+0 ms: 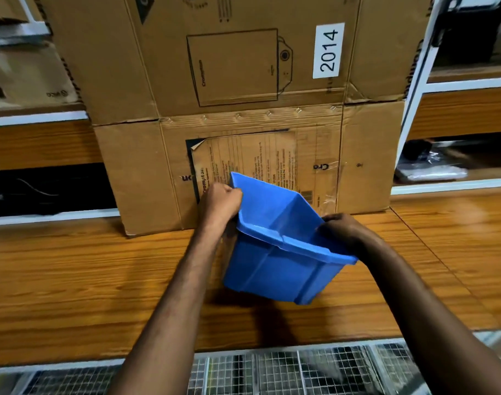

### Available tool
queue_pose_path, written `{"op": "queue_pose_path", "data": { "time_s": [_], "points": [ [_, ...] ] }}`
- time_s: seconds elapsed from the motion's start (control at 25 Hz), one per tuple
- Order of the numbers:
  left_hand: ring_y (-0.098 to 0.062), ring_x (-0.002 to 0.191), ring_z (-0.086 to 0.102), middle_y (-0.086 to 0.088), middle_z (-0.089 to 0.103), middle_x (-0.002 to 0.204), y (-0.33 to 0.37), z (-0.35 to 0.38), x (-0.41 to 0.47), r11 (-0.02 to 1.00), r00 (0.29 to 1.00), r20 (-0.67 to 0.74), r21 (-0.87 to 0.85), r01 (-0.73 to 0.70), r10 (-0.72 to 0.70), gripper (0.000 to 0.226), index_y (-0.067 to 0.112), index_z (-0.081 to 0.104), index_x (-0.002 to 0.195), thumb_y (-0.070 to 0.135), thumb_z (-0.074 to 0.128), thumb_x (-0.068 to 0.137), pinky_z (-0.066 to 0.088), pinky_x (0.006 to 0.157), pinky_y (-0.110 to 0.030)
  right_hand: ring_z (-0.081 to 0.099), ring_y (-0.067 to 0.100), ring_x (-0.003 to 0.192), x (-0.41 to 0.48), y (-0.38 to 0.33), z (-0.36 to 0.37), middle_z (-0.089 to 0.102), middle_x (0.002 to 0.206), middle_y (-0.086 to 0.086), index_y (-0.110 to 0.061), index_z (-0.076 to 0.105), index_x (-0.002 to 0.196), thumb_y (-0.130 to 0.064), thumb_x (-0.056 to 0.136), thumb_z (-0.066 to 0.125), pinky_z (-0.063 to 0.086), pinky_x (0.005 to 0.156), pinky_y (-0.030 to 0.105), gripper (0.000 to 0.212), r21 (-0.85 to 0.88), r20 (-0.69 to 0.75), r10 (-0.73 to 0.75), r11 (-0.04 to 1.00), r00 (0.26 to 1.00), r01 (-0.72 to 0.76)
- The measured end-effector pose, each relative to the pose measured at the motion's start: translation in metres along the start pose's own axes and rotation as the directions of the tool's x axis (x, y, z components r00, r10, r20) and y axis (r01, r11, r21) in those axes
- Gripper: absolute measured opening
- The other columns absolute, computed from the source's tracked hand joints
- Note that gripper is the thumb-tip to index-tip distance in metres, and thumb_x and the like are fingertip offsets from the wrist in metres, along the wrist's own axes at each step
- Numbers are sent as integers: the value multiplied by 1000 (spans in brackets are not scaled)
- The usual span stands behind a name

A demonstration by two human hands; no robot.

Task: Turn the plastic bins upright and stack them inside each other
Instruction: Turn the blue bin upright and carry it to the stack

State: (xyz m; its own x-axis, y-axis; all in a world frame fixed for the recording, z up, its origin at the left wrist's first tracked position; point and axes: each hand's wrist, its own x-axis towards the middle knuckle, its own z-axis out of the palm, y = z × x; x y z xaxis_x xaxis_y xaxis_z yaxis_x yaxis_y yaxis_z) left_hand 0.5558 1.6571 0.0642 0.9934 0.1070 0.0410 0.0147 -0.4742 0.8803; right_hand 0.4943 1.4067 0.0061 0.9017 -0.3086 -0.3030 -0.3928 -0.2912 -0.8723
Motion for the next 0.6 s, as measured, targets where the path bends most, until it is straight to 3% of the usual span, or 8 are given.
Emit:
{"op": "queue_pose_path", "data": {
  "time_s": [0.12,0.2,0.28,0.36,0.44,0.6],
  "points": [
    [-23,63,58,-7,59,74,-10,0,14,944,954,199,-199,262,-222,19,16,56,72,15,61,89,47,42,-20,52,10,32,-15,-18,-23,57,48,2,-7,59,74,-1,90,52,38,35,14,19,143,36,96,985,995,-101],
    [-17,60,55,-6,58,74,-20,1,19,895,883,347,-201,398,-315,17,14,58,77,15,57,94,46,36,-16,55,13,41,-27,-29,-35,58,59,3,-12,57,74,-9,90,52,44,41,15,18,318,102,168,928,980,-193],
    [-17,62,57,-5,61,74,-30,9,21,878,842,438,-203,434,-315,14,13,62,81,17,57,93,50,44,-20,55,15,55,-38,-36,-42,56,73,4,-15,58,79,-14,91,54,47,47,17,13,371,110,141,913,984,-172],
    [-17,63,59,-3,65,75,-38,24,13,878,844,452,-227,422,-289,11,13,65,87,22,59,92,47,53,-27,54,17,68,-52,-34,-47,56,82,5,-16,60,90,-14,91,56,46,55,22,4,344,12,67,937,998,-67],
    [-14,57,65,2,71,69,-36,51,-9,892,881,432,-294,342,-195,12,12,69,89,19,61,95,47,52,-23,59,22,79,-64,-21,-62,63,88,9,-9,67,102,-12,87,59,46,60,27,18,252,-168,-17,966,986,59],
    [-9,70,68,9,74,78,-19,124,-74,881,931,347,-468,66,114,17,12,67,109,4,56,99,52,57,-14,69,30,105,-104,41,-110,74,116,10,-15,67,123,-16,74,54,55,88,39,51,-179,-422,-248,966,872,189]
  ]
}}
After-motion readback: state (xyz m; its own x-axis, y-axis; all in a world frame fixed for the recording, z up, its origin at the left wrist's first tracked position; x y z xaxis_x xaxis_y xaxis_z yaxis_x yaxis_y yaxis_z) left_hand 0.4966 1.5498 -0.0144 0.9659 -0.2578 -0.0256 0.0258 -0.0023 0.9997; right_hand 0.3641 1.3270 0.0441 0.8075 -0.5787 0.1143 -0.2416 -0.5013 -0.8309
